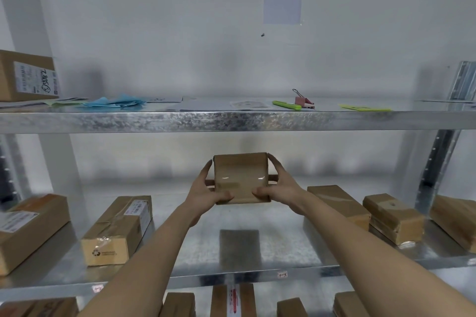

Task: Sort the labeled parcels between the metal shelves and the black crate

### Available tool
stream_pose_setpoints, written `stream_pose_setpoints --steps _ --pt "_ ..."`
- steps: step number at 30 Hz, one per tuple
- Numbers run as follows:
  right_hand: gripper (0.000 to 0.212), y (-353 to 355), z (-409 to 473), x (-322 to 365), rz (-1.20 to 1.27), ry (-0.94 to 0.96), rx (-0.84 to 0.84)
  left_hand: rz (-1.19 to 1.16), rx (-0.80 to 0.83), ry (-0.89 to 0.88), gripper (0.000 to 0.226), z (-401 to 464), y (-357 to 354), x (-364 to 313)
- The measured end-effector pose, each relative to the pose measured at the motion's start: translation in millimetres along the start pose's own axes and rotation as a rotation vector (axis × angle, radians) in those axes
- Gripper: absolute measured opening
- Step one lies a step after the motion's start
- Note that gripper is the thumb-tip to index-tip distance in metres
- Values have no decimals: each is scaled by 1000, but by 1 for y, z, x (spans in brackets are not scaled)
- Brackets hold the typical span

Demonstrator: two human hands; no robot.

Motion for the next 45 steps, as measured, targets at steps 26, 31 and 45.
stream_pose_setpoints --steps 26,31,45 --pt "72 -21 -12 -32 -65 123 -56 -46 -15 -15 60 -17 7 35" --pt "73 -31 -15 -35 -110 129 -13 -51 -7 14 69 -21 15 46" --pt "80 -64 -14 -64 -119 -47 28 -25 21 163 68 -21 21 85"
Point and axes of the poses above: each hand's wrist, its own z-axis towards the middle knuckle, its own y-axis out of the back of the hand, x = y × z, the point moved 2 cm from there along z, towards the middle knuckle, and after that the axes turned 2 degrees about -z, right-handed, at the moved point
